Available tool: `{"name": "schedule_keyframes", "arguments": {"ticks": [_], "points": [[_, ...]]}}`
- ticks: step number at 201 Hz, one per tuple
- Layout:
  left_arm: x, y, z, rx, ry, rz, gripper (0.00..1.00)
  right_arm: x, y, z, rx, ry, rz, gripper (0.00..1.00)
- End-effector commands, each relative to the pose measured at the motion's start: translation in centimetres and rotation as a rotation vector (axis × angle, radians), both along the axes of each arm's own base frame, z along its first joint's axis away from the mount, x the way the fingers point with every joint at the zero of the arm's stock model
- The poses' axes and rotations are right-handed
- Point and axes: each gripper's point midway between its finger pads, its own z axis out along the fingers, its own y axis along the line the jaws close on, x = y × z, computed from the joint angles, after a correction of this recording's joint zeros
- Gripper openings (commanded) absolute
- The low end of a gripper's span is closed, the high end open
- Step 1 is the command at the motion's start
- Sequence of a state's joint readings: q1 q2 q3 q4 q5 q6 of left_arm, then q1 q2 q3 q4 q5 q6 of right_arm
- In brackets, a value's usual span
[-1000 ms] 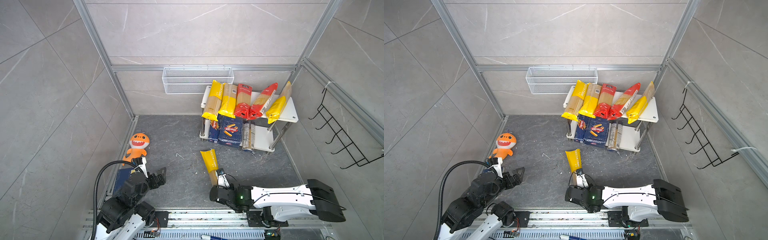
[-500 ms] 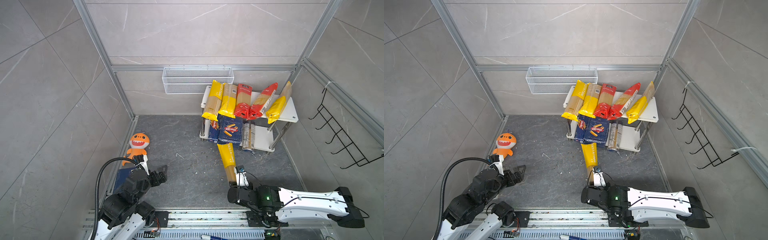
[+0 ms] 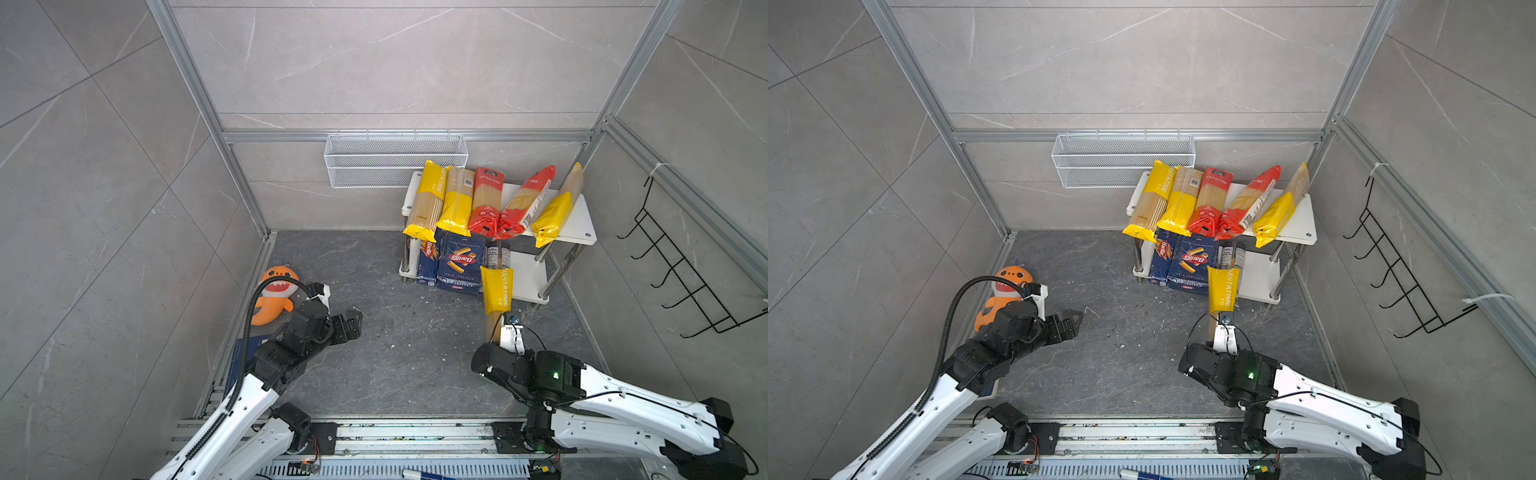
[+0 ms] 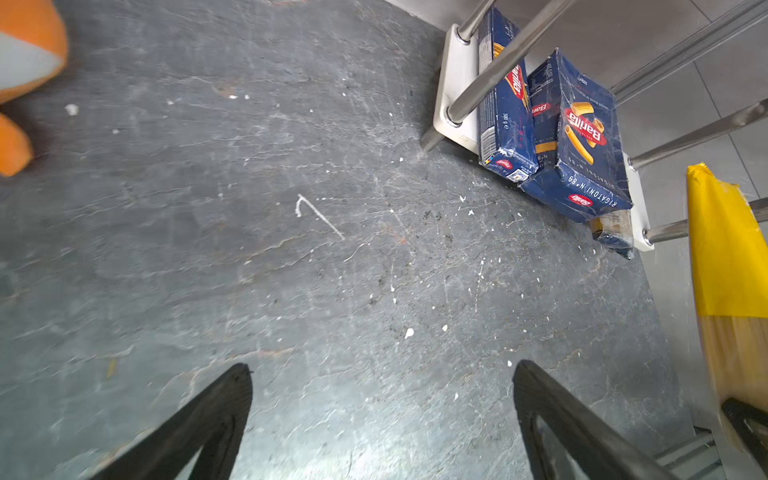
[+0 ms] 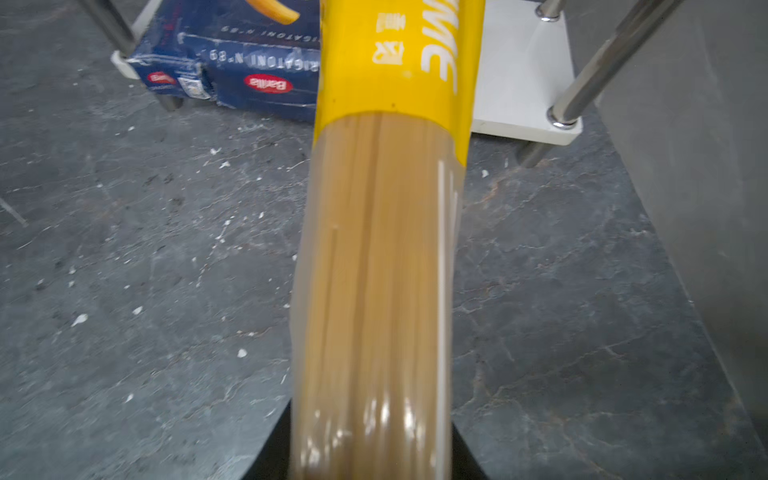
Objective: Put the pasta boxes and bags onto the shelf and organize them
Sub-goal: 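Stand the yellow bag on the lower shelf beside the clear bag with the right gripper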
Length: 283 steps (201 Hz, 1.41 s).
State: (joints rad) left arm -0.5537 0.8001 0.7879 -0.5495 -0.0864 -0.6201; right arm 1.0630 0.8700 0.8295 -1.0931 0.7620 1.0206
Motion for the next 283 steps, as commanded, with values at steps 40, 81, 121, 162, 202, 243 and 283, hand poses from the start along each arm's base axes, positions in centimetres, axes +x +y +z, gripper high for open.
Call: {"name": "schedule_keyframes", "arguments": {"ticks": [40,81,121,162,202,243,283], "points": [[3.4,-3.0,5.2,-0.070,-0.147,-0.071,1.00,7.0,-1.2,2.6,0.024,-0.059,-0.033,0.00],[4.6,-3.8,5.8,-0.061,-0.161,-0.082,1.00,11.2,-2.7,2.6,0.039,-0.056,-0.050,0.00],[6.2,-4.5,5.8,-0.037,-0.165,-0.086,1.00,14.7,-4.8,2.2,0.018,-0.032,-0.053,0.00],[8.0,-5.6,5.5,-0.020,-0.162,-0.097,1.00,17.0,-6.9,1.0,0.037,-0.006,-0.077,0.00],[9.5,-7.1,5.2,-0.017,-0.150,-0.125,1.00,18.8,-10.4,-0.4,0.047,0.039,-0.141,0.00],[10.5,-7.7,4.6,-0.003,-0.151,-0.138,1.00,20.3,-12.6,-1.0,0.045,0.049,-0.176,0.00],[10.7,-7.8,4.1,-0.007,-0.146,-0.143,1.00,20.0,-14.0,-2.2,0.038,0.099,-0.216,0.06]]}}
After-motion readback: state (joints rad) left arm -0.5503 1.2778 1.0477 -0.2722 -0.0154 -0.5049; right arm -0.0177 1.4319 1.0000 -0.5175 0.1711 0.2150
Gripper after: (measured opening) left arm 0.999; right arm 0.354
